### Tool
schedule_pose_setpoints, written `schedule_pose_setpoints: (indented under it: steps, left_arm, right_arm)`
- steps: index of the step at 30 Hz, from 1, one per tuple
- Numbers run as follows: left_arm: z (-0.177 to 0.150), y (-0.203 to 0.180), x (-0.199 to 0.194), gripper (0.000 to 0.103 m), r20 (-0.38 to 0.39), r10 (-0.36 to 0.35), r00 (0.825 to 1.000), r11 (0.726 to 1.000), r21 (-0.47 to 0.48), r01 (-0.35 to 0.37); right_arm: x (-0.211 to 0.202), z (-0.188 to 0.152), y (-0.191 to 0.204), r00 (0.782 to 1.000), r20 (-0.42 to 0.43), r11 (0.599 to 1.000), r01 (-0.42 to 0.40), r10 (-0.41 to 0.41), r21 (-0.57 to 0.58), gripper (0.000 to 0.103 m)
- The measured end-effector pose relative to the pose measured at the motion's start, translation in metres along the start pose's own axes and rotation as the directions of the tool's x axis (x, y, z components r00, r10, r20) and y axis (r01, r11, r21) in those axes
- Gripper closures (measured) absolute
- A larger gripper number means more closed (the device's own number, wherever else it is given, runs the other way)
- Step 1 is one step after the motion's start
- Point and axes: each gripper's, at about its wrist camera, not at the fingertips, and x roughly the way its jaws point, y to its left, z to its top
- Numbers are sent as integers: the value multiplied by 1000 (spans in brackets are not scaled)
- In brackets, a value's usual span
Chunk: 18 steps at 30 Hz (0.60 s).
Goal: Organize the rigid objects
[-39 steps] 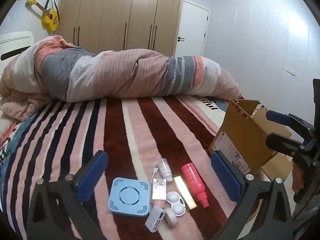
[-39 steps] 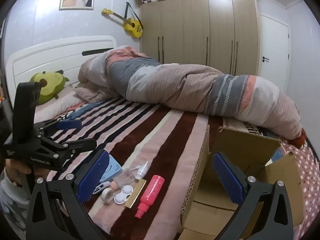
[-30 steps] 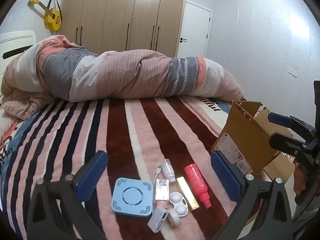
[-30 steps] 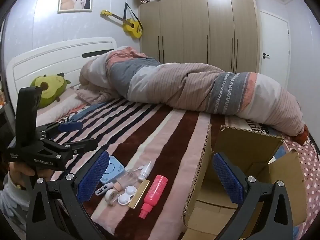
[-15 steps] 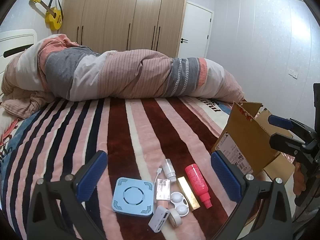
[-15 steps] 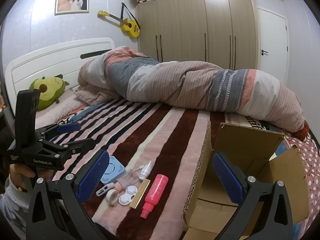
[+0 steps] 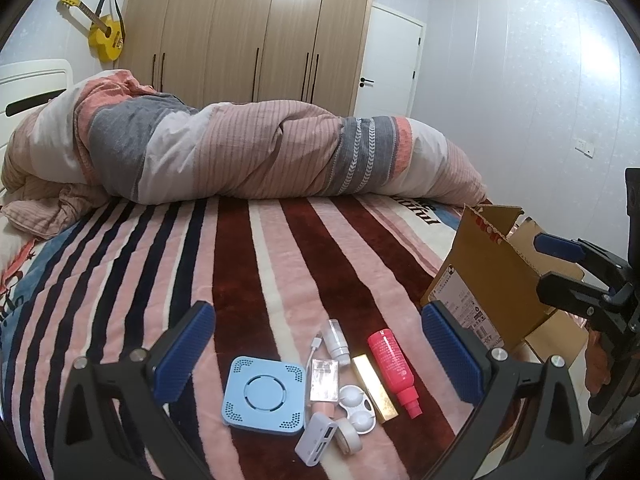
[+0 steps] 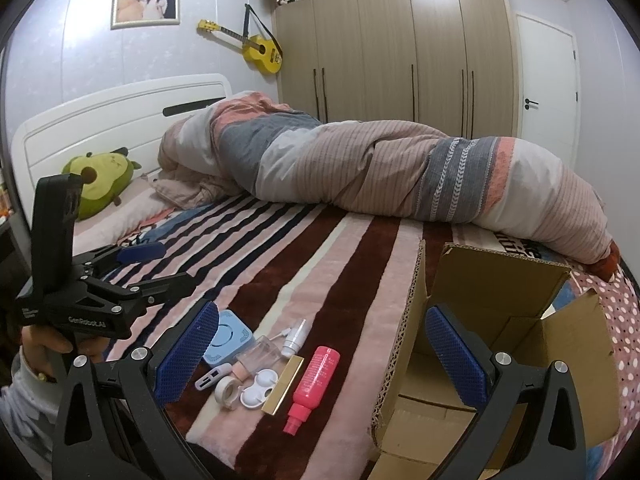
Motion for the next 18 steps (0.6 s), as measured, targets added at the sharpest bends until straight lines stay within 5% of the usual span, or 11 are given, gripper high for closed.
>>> schedule_pose_setpoints:
  steps: [18]
  left_arm:
    - [1,2,0,0,3,3,1000,1000,-5,-3]
  right_arm:
    - [2,0,1,1000,-5,1000,8,-8,-4,0]
